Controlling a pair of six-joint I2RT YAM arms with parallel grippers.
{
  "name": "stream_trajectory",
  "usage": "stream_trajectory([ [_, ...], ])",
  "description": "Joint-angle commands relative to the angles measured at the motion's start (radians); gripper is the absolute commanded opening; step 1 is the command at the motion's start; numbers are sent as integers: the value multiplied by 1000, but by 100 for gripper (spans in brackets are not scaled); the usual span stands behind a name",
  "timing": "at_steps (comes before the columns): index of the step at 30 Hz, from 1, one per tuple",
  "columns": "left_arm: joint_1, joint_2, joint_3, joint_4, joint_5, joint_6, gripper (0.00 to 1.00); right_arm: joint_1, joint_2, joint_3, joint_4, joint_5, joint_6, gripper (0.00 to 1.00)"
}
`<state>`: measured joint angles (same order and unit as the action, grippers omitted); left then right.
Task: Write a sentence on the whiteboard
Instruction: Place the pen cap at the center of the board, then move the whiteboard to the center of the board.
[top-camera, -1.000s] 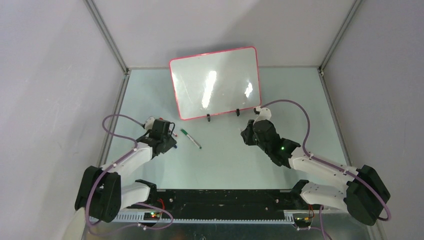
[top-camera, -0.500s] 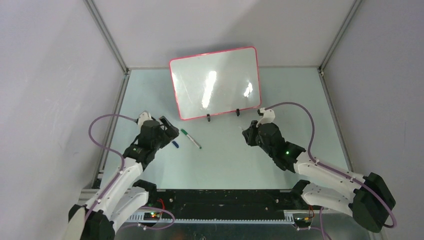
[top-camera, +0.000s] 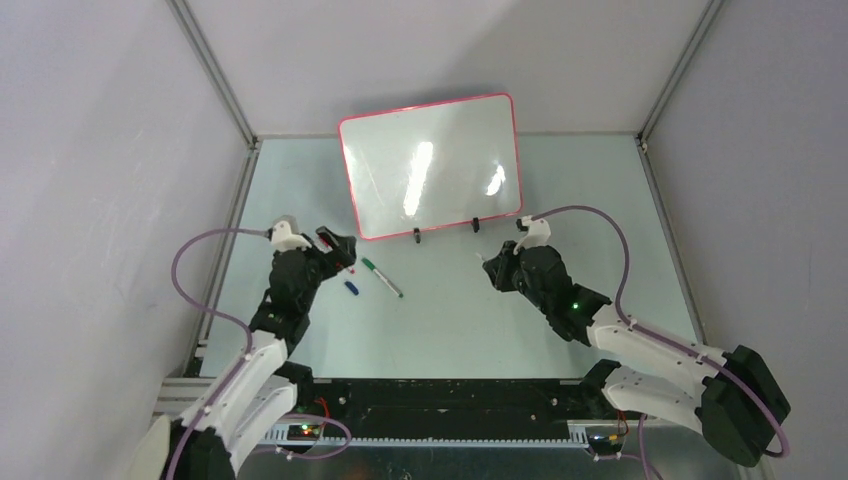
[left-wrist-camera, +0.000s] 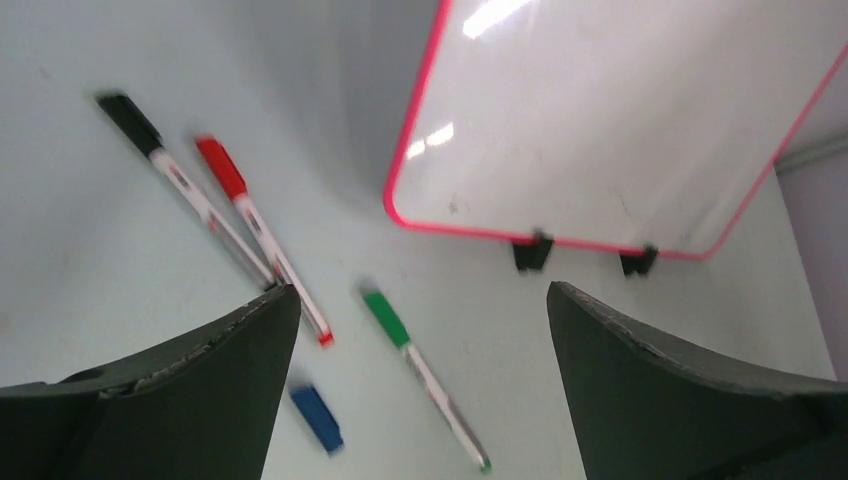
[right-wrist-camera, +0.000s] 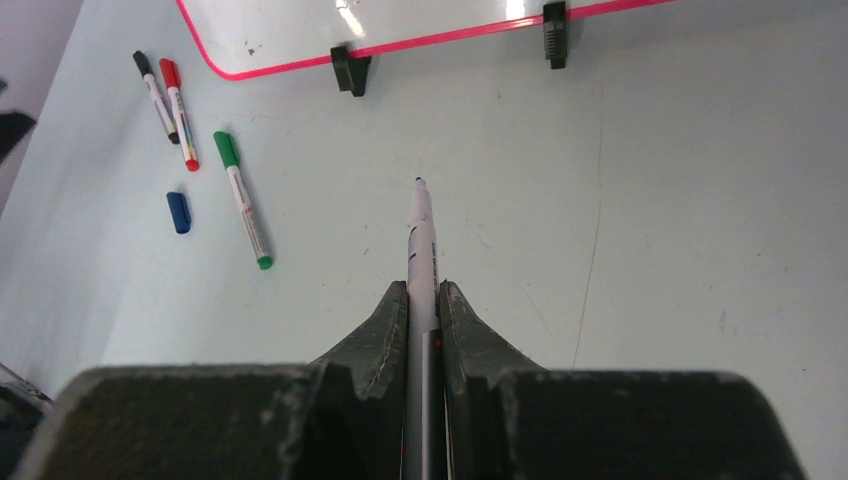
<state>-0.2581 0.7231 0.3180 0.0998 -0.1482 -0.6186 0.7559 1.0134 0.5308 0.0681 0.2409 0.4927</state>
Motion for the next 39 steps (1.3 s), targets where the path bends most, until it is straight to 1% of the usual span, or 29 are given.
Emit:
stream_trajectory([
  [1, 111, 173, 54, 332, 47, 44, 99, -8, 15, -11, 72, -25, -11, 0],
  [2, 129, 218, 65, 397, 95, 42, 99, -10, 19, -12, 75, -32, -11, 0],
  [3, 157, 297, 98, 422, 119, 32, 99, -13, 25, -12, 82, -46, -12, 0],
  [4, 172, 338, 118, 456, 148, 24, 99, -13, 29, -12, 85, -52, -12, 0],
  [5, 201, 416, 154, 495, 184, 2, 98, -14, 34, -12, 87, -71, -16, 0],
  [6, 216, 452, 189, 517, 206, -33, 98, -15, 36, -12, 86, -78, -18, 0],
  [8, 264, 593, 229, 625, 321, -92, 98, -15, 30, -13, 72, -81, -25, 0],
  [9, 292, 625, 241, 715, 404, -113, 99, -15, 25, -13, 66, -72, -25, 0],
  [10, 305, 684, 264, 751, 442, -147, 99, -15, 13, -18, 58, -64, -24, 0],
  [11, 308, 708, 274, 808, 499, -158, 99, -16, 6, -22, 54, -53, -22, 0],
  [12, 309, 748, 297, 823, 522, -170, 99, -17, -12, -34, 53, -47, -22, 0],
  [19, 333, 848, 400, 825, 693, -170, 97, -41, -68, -77, 66, -30, -1, 0],
  [23, 347, 899, 493, 736, 734, -167, 91, -62, -65, -80, 70, -51, 21, 0],
  [25, 357, 906, 526, 674, 741, -148, 90, -67, -77, -80, 62, -65, 27, 0],
  [28, 373, 899, 573, 486, 707, -107, 89, -68, -107, -92, 62, -75, 38, 0],
  [31, 382, 898, 574, 427, 687, -84, 88, -69, -149, -117, 75, -64, 38, 0],
  [33, 383, 929, 553, 480, 692, -110, 87, -73, -166, -131, 89, -53, 36, 0],
  [34, 382, 944, 550, 547, 718, -122, 86, -76, -170, -138, 98, -62, 33, 0],
  [35, 382, 981, 551, 578, 740, -147, 83, -78, -175, -151, 124, -69, 33, 0],
  [38, 382, 1043, 549, 754, 848, -192, 78, -81, -174, -165, 155, -100, 44, 0],
  [39, 382, 1064, 550, 784, 882, -210, 77, -81, -172, -165, 162, -106, 44, 0],
])
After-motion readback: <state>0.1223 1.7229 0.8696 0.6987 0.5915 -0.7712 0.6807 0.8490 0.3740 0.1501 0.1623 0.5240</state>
